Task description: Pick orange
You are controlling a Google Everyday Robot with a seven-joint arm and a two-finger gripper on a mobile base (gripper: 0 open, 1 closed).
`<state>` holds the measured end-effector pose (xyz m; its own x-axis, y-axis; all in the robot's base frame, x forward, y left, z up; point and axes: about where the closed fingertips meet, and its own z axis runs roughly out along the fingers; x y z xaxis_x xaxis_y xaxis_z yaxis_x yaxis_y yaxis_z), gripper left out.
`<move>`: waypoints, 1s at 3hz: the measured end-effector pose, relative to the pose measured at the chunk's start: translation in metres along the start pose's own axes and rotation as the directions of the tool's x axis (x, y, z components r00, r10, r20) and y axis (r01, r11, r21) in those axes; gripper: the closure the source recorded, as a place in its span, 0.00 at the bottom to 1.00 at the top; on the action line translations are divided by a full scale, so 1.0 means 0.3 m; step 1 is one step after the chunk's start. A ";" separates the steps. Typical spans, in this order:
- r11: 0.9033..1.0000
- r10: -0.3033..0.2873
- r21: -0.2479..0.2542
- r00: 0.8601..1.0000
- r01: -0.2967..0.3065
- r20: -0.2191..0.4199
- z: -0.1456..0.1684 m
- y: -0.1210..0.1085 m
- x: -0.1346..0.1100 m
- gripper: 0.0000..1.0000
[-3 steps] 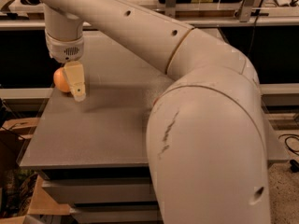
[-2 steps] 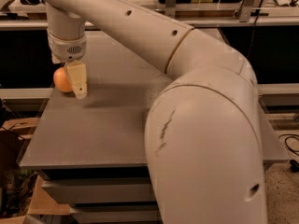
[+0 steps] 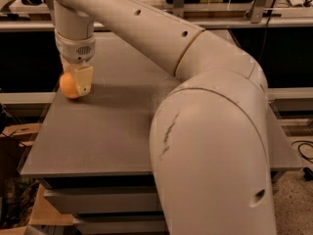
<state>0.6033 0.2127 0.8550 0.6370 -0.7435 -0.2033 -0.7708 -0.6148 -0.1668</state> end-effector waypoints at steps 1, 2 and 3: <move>1.000 -0.007 -0.004 1.000 0.007 -0.004 -0.011 0.001 0.013 0.88; 1.000 -0.018 0.004 1.000 0.018 -0.010 -0.045 -0.004 0.022 1.00; 0.999 -0.044 0.027 0.999 0.045 -0.022 -0.117 -0.013 0.012 1.00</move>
Offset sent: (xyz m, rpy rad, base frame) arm 0.0038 -0.0212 0.0277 -0.0267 -0.0168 0.0255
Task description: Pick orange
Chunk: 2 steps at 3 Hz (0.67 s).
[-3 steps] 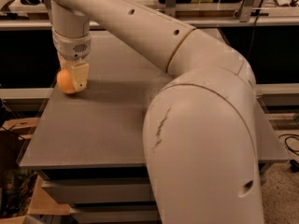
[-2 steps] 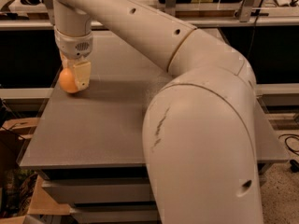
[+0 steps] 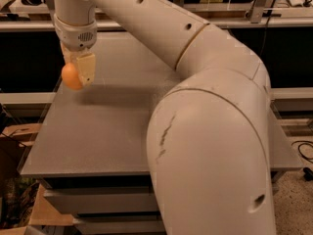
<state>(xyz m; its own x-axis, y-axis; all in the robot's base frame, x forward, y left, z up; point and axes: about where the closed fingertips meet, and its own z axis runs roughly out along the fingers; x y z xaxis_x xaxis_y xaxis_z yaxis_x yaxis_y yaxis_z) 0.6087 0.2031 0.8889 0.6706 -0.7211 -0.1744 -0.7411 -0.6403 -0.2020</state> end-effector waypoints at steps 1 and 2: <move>0.999 -0.026 0.021 1.000 0.026 -0.009 -0.065 -0.011 -0.013 1.00; 0.998 -0.044 0.033 0.999 0.044 -0.013 -0.111 -0.021 -0.023 1.00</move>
Offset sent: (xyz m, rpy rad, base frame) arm -0.0108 -0.0152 0.0527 -0.0330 -0.0271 0.0560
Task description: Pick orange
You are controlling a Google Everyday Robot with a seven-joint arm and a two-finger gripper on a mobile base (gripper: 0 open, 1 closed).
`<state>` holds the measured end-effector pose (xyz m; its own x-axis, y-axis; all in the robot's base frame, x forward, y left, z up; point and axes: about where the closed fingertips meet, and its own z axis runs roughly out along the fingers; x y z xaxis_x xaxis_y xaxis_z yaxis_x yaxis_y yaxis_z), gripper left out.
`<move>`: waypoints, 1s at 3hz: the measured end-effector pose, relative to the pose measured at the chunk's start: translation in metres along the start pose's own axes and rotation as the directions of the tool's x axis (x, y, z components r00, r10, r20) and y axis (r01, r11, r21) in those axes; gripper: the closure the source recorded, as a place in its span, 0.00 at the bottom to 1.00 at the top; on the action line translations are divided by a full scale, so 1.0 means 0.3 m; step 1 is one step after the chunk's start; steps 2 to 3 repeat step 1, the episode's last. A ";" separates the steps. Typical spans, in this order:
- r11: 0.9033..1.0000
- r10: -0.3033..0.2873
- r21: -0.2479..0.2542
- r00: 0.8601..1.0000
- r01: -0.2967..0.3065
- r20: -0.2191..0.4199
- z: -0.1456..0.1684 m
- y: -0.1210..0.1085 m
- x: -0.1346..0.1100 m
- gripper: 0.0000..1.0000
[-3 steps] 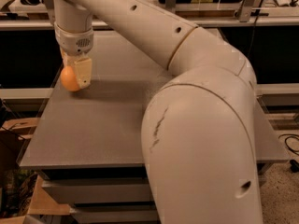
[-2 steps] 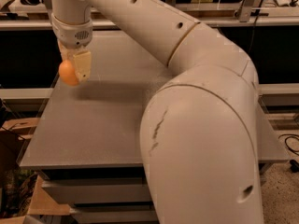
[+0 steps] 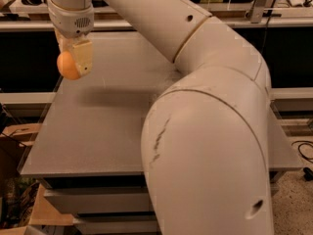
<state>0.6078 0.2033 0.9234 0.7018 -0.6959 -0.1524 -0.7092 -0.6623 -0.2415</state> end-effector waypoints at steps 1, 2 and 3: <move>1.000 -0.003 0.008 1.000 0.003 -0.001 -0.026 -0.008 -0.003 1.00; 1.000 -0.003 0.008 1.000 0.003 -0.001 -0.026 -0.008 -0.003 1.00; 1.000 -0.003 0.008 1.000 0.003 -0.001 -0.026 -0.008 -0.003 1.00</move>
Offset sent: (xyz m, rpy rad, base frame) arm 0.0000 0.0000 0.0000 0.0000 0.0000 0.0000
